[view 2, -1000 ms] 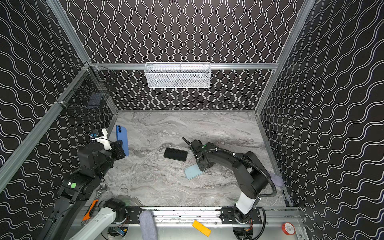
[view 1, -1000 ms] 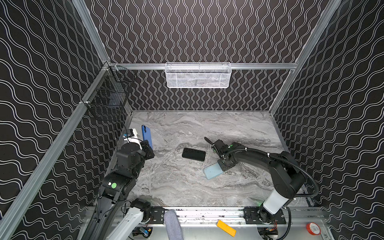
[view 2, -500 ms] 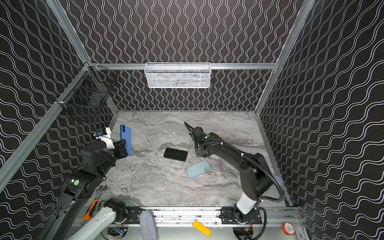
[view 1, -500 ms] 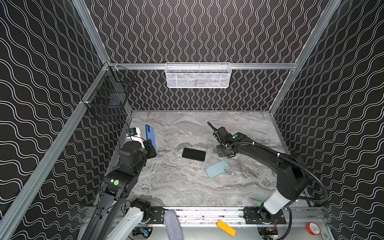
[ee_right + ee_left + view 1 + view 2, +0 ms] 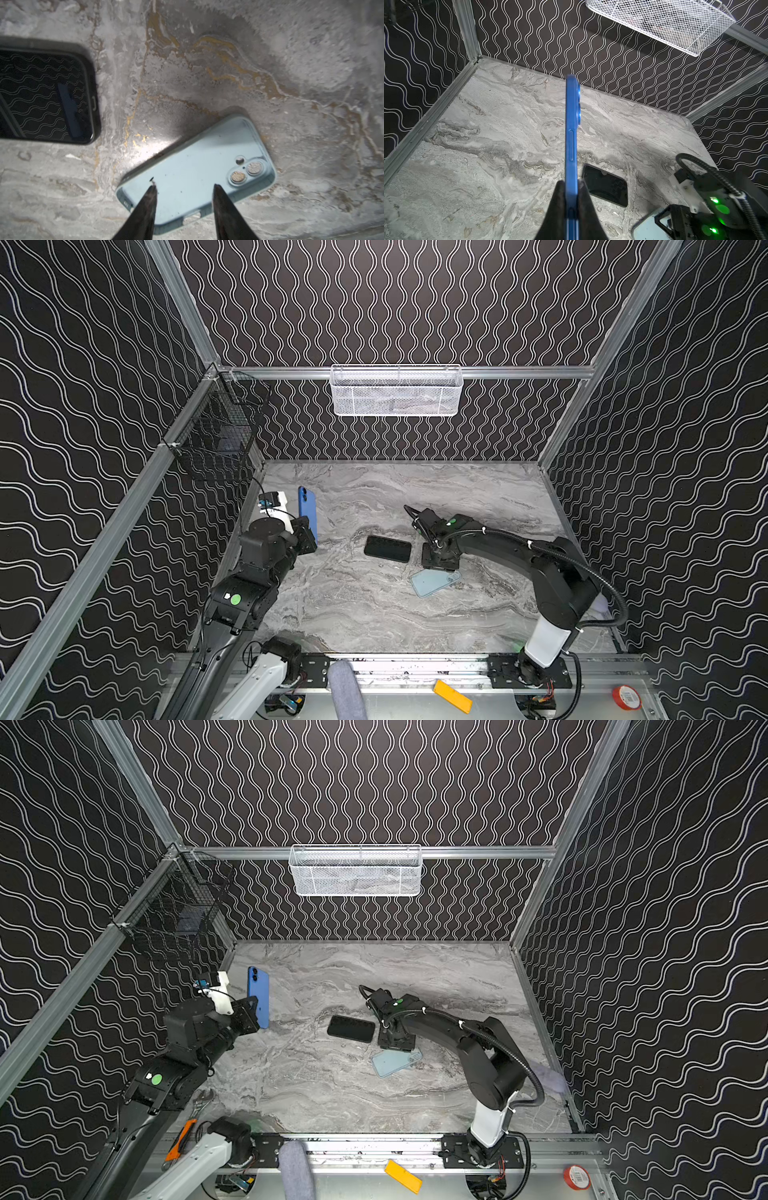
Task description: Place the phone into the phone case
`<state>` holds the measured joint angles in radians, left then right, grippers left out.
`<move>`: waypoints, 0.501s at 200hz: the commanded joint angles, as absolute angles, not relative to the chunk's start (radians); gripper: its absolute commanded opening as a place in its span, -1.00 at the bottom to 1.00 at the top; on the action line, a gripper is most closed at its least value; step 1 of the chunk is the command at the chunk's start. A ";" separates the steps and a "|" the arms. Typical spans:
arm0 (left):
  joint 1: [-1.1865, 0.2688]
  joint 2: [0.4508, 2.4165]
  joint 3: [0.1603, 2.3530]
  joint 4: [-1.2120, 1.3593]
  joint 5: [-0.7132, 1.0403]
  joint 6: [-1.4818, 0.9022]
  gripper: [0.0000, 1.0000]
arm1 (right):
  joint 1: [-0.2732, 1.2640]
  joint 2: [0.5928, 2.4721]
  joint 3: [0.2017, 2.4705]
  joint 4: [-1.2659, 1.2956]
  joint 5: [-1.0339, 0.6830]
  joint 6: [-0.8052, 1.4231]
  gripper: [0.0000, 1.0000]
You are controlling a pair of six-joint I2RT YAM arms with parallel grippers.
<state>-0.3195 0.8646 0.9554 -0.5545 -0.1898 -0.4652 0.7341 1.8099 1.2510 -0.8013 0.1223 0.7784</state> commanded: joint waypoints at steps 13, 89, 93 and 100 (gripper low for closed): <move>-0.319 0.871 0.951 -0.479 -0.177 -0.453 -1.00 | 0.738 1.876 1.288 -0.810 0.115 0.812 -0.05; -0.318 0.876 0.943 -0.471 -0.166 -0.453 -1.00 | 0.733 1.975 1.299 -0.767 0.128 0.817 -0.06; -0.319 0.878 0.944 -0.471 -0.167 -0.451 -1.00 | 0.733 1.978 1.303 -0.768 0.130 0.815 -0.06; -0.319 0.879 0.945 -0.472 -0.169 -0.450 -1.00 | 0.734 1.982 1.308 -0.771 0.137 0.814 -0.07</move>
<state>-0.3199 0.8738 0.9436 -0.5400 -0.1749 -0.4648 0.7334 1.9526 1.3006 -0.7940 0.1192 0.7994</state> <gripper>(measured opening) 0.107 0.471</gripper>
